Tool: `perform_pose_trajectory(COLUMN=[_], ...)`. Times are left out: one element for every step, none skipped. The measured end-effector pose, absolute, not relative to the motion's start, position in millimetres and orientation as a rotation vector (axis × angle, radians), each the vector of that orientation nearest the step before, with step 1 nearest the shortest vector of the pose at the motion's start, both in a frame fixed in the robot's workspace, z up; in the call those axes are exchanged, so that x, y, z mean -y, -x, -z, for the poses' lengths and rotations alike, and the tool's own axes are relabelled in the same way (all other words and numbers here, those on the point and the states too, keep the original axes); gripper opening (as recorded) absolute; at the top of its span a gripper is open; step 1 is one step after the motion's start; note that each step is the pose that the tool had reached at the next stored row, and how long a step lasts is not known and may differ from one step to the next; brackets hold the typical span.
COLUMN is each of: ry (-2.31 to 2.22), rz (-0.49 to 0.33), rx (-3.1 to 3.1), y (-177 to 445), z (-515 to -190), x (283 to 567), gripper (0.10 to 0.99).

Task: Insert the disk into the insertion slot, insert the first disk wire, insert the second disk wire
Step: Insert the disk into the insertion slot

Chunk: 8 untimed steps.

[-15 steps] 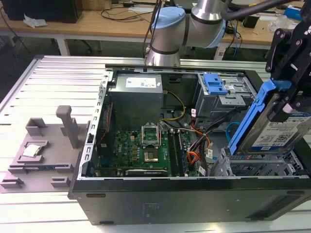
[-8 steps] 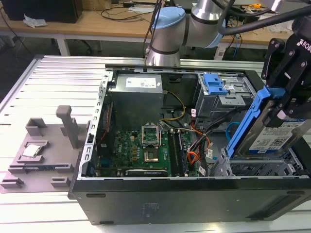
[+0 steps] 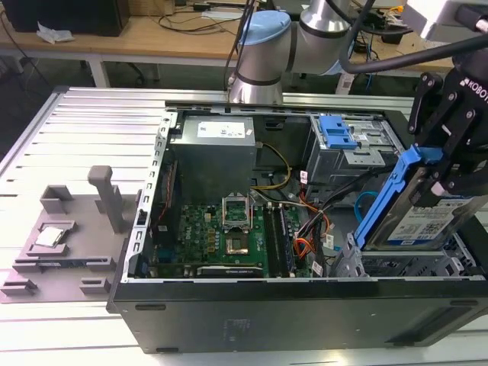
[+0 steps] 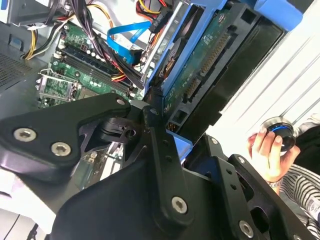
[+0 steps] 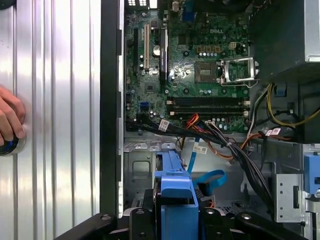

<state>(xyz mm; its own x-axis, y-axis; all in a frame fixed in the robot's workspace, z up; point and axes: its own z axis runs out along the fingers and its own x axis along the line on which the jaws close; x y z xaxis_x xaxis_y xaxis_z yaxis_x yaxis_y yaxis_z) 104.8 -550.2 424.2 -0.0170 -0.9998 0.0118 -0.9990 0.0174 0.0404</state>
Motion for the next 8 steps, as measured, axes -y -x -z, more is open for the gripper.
perform_pose_trajectory(ry=[-2.176, -2.176, -2.176, -2.176, -2.176, -2.176, -2.176, -2.176], rz=[0.032, 0.032, 0.032, 0.033, 0.033, 0.032, 0.032, 0.033], rx=[2.214, 2.214, 2.214, 2.214, 2.214, 2.214, 2.214, 2.214], y=[-105, -105, -105, -105, -105, -105, -105, -105], z=[-422, -420, -416, -413, -412, -410, -407, -404], x=[550, 550, 550, 550, 550, 550, 550, 550], gripper=[0.365, 0.365, 0.365, 0.365, 0.365, 0.365, 0.365, 0.365])
